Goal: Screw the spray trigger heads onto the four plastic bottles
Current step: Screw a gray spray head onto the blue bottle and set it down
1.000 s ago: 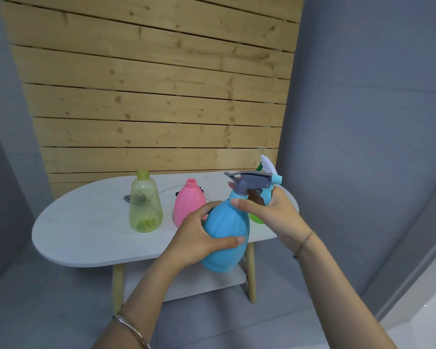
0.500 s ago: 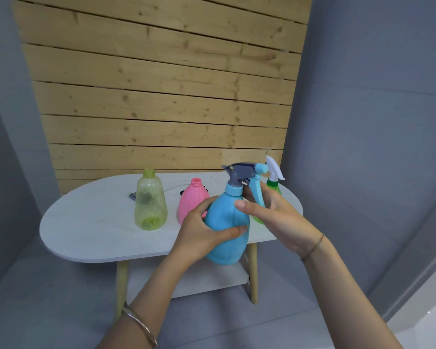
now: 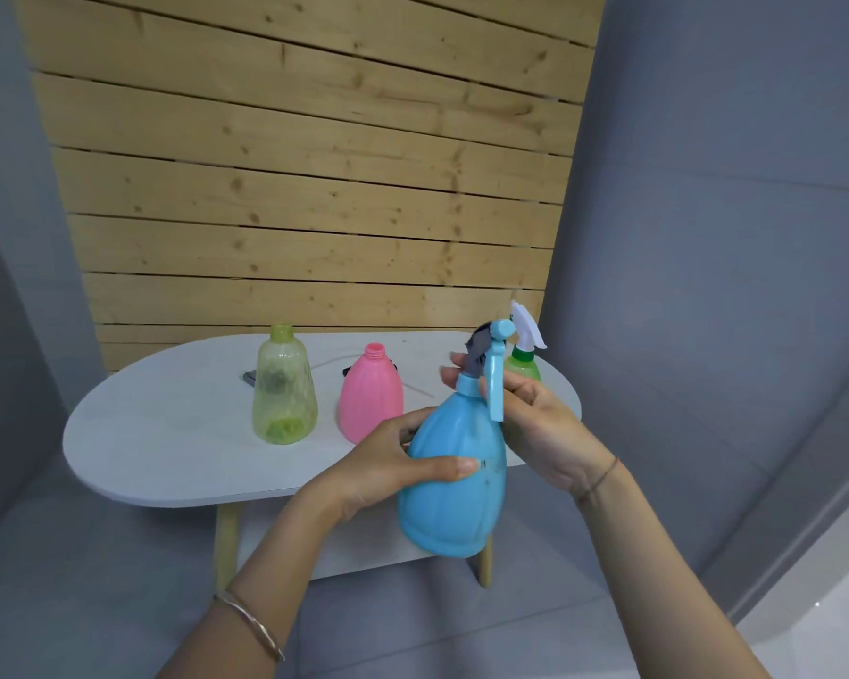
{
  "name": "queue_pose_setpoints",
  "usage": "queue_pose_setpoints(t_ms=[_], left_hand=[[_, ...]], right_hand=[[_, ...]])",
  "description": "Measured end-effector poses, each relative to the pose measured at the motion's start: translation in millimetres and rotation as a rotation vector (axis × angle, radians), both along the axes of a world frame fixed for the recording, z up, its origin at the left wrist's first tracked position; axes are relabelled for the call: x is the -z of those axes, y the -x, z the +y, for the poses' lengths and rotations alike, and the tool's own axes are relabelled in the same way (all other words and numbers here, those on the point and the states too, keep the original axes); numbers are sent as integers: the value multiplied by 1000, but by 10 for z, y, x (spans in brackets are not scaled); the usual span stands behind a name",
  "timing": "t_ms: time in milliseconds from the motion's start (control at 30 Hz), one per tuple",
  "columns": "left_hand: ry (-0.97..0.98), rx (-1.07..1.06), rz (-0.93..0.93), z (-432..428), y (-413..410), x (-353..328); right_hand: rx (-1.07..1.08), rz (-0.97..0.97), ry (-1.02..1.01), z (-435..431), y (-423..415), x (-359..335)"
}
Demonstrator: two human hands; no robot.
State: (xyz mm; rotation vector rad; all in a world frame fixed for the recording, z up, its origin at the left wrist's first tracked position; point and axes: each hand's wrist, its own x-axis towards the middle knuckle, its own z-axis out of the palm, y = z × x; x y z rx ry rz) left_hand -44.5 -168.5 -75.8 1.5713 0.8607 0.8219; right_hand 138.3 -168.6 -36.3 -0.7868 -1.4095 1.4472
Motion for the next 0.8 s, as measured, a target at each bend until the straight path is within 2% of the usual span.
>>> queue_pose_setpoints(t_ms=[200,367,600,700,800], left_hand=[[-17,-77,-62,23,-41,21],[31,-18,-87,23,-33,20],[207,-125,-328,45,-87,65],[229,-153,-373,48,-129,93],[348,-48,-471,69,-120,112]], right_hand=[[303,-22,-74,18,107,25],[275,-144,-66,-10,88,-43],[643,153,-102,8,207,-66],[618,115,-111,15,151,-109],[501,101,-101,17,92,-136]])
